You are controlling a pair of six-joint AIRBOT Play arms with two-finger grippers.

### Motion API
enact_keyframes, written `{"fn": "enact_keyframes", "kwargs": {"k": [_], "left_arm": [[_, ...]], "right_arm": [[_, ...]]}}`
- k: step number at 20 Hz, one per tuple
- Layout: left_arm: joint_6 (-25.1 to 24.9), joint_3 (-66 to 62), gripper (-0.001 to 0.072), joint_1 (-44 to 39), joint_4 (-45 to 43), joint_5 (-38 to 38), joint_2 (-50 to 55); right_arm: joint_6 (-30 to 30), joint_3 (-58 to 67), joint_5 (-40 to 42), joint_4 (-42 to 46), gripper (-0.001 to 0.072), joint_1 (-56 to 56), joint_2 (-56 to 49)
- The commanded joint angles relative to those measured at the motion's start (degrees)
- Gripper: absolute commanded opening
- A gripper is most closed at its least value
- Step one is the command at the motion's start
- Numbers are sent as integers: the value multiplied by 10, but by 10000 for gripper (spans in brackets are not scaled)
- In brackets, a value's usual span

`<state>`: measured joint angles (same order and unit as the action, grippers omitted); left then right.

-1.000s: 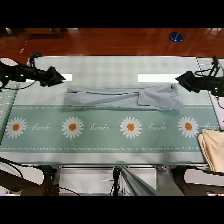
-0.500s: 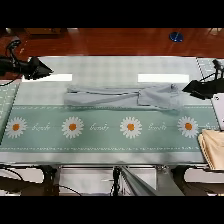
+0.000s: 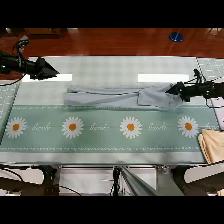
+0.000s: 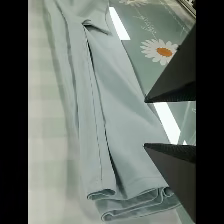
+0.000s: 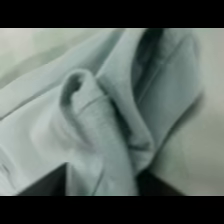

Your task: Fold the shirts.

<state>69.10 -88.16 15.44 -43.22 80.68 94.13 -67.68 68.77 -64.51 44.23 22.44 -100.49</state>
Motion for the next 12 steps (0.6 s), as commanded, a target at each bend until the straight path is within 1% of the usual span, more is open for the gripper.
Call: {"fn": "enact_keyframes", "kwargs": {"k": [1, 2, 3, 4, 5, 6, 8, 10, 12], "left_arm": [[3, 0, 317, -5, 0, 0, 0], [10, 0, 317, -5, 0, 0, 0], [13, 0, 314, -5, 0, 0, -1], [14, 0, 222, -5, 5, 2, -1], [21, 0, 45, -9, 13, 7, -1], [31, 0, 18, -18, 21, 11, -1], [55, 0, 18, -55, 28, 12, -2], [62, 0, 18, -118, 27, 5, -2], [78, 0, 18, -196, 28, -26, -2]], "right_arm": [[4, 0, 0, -32, 99, -15, -11], [5, 3, -15, -40, 21, -9, -7], [7, 9, -36, -41, 21, -3, 2], [12, 19, -66, -38, 21, 3, 17], [12, 30, -95, -30, 20, 9, 37], [9, 42, -125, -23, 21, 15, 63], [-9, 55, -156, 7, 20, 19, 123], [-36, 57, -160, 39, 20, 19, 184], [-52, 57, -172, 61, 20, 19, 232]]}}
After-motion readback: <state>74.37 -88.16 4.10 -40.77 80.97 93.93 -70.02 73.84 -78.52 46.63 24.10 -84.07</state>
